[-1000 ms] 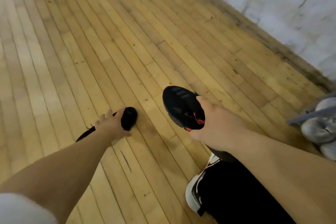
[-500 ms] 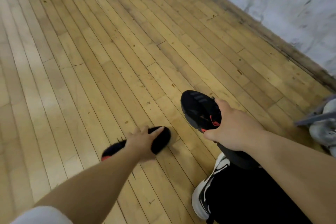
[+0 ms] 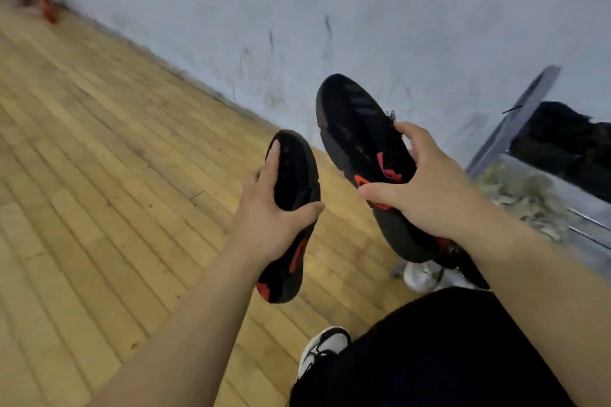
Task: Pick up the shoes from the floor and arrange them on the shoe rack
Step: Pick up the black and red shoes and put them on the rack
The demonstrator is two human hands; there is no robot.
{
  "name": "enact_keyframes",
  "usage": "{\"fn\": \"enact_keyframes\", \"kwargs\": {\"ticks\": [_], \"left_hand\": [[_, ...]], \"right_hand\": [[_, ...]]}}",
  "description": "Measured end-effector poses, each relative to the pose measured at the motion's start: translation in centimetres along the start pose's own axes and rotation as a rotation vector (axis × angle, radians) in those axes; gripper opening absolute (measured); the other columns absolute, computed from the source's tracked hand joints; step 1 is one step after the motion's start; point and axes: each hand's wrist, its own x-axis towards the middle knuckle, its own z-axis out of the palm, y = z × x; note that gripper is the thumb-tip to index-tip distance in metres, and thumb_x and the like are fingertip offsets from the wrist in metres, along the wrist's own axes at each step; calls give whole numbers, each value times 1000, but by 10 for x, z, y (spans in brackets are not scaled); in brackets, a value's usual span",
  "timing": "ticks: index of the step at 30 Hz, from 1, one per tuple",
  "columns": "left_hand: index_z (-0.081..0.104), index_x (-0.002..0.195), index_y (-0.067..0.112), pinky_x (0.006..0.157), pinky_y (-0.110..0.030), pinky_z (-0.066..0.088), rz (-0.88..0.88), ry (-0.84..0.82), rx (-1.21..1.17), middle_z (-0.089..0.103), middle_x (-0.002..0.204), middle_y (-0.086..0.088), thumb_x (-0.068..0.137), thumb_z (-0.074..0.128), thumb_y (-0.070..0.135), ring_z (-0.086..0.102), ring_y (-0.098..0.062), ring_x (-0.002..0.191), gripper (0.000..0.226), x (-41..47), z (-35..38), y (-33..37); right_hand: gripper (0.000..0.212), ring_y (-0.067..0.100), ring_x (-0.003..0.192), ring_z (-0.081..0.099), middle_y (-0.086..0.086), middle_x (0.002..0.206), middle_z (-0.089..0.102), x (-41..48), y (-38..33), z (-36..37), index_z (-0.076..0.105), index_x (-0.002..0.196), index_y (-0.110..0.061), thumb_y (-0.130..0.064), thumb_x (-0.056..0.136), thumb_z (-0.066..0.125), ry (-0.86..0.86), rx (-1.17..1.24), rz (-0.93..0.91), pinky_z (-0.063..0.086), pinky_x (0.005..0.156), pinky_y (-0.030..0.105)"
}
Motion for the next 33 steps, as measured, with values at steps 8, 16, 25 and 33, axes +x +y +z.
{"fn": "enact_keyframes", "kwargs": {"ticks": [8, 16, 25, 33], "left_hand": [[-2, 155, 60, 103, -28, 37, 463, -279, -113, 33, 147, 15, 79, 81, 50, 43, -4, 123, 113, -9, 102, 233], [-7, 153, 63, 108, -26, 33, 609, -612, 74, 26, 155, 20, 77, 82, 57, 38, -4, 132, 117, -61, 246, 294], [0, 157, 57, 122, -46, 33, 441, -747, 170, 28, 162, 17, 66, 83, 64, 34, -13, 149, 124, -72, 281, 258], [-8, 155, 58, 115, -38, 34, 415, -931, 387, 19, 165, 8, 70, 82, 66, 29, -20, 150, 124, -82, 302, 236]], "right_hand": [[100, -3, 92, 57, -39, 110, 49, -130, 80, -206, 20, 147, -60, -54, 72, 85, 471, -26, 129, 43, 78, 25], [101, 5, 101, 58, -45, 111, 42, -256, 213, -257, 21, 151, -56, -53, 73, 84, 622, -63, 335, 43, 82, 24], [98, -11, 93, 58, -39, 114, 50, -296, 262, -267, 16, 140, -72, -63, 69, 83, 18, -166, 494, 44, 71, 13], [109, 22, 117, 55, -4, 146, 50, -267, 315, -219, 15, 161, -43, -57, 74, 78, -326, -235, 727, 51, 94, 33]]}}
